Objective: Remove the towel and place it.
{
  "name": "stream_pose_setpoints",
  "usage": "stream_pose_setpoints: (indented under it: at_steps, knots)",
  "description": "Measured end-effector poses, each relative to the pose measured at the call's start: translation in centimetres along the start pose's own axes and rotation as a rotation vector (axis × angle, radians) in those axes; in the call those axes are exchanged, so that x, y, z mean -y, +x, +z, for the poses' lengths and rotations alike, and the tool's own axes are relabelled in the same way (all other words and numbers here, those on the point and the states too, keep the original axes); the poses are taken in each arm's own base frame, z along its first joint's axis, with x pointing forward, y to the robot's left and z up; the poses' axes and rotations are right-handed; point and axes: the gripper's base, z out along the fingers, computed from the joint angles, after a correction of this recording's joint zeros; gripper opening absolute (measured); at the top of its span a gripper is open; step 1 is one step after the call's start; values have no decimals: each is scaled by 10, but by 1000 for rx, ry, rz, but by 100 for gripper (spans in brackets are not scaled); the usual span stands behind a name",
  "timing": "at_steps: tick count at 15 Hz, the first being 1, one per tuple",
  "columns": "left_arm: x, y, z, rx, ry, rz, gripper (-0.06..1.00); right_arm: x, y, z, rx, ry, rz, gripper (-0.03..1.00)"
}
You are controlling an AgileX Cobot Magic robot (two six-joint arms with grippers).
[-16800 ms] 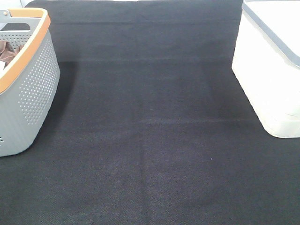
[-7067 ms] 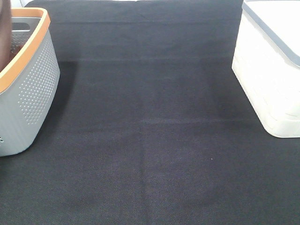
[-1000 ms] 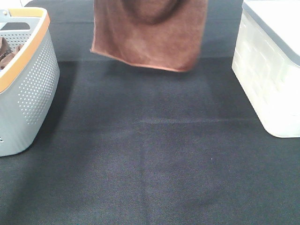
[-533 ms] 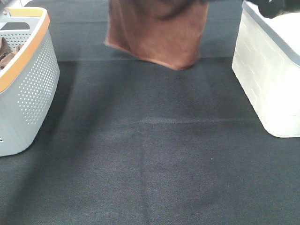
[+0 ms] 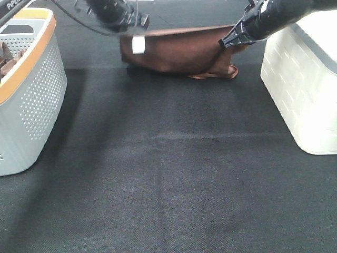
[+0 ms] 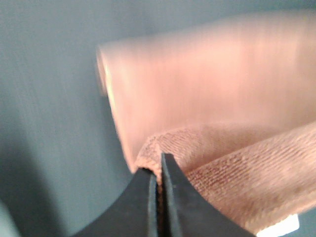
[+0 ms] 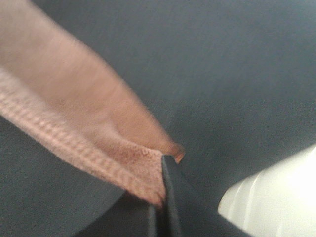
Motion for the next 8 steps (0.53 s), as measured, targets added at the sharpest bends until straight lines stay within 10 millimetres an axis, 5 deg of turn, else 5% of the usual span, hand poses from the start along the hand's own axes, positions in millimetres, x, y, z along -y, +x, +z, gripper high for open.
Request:
stream_pose_setpoints:
  at_steps: [8]
  knots:
    - [16, 6, -5, -82, 180, -77, 0, -15, 13, -23, -263, -163, 170, 0]
